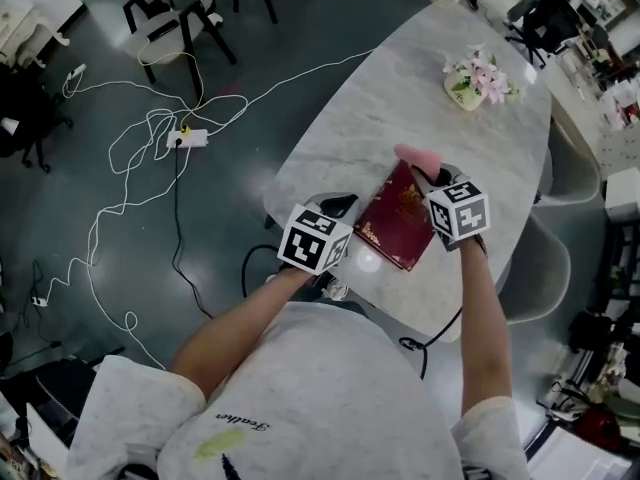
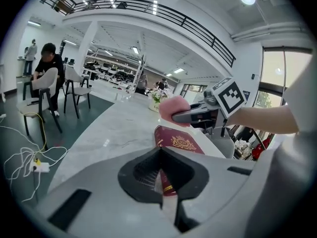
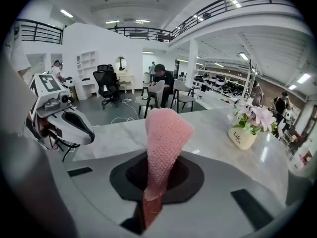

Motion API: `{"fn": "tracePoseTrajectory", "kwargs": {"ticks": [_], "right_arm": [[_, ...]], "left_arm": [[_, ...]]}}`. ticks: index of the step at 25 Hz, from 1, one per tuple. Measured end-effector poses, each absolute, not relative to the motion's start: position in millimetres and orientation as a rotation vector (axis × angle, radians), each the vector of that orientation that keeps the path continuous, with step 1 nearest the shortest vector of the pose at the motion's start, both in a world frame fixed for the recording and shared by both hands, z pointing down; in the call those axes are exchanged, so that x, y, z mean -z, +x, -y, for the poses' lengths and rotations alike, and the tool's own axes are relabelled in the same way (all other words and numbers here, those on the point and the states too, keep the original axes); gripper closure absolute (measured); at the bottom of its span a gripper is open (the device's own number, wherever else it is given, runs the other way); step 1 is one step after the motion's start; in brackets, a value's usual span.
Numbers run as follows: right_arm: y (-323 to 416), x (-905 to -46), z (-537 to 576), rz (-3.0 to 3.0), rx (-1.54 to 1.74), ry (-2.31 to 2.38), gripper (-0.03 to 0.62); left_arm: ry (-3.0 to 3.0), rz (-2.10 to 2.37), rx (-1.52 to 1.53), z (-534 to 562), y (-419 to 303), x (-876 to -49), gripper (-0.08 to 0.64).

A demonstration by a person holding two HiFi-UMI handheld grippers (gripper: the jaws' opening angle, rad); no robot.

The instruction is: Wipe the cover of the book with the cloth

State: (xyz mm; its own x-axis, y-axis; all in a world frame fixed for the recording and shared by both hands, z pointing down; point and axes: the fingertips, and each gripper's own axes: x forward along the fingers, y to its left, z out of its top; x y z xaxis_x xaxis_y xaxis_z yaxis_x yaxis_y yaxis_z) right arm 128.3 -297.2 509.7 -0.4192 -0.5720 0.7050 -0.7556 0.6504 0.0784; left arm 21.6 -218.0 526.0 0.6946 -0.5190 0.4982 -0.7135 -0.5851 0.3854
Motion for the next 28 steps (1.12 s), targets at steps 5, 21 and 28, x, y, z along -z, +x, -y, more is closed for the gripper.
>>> {"fn": "tracePoseTrajectory", "kwargs": {"ticks": [5,21,28], "right_arm": [[123.7,-526.6,322.0,2.129,-0.317,0.922,0.572],[96.0,-577.8,331.0,2.023,-0.275,0.650,0.572],[84.0,-577.7,312.9,2.021,-0.279,0.625,0.572]], "left_arm": [[2.295,1.019,-0.433,228.0,12.6,-528.9,0.552],[2.219,1.129,-0.444,232.4,-13.4,-540.6,0.552],[2.232,1.119,-0.444,225.5,-21.5,-537.5,0.552]]}}
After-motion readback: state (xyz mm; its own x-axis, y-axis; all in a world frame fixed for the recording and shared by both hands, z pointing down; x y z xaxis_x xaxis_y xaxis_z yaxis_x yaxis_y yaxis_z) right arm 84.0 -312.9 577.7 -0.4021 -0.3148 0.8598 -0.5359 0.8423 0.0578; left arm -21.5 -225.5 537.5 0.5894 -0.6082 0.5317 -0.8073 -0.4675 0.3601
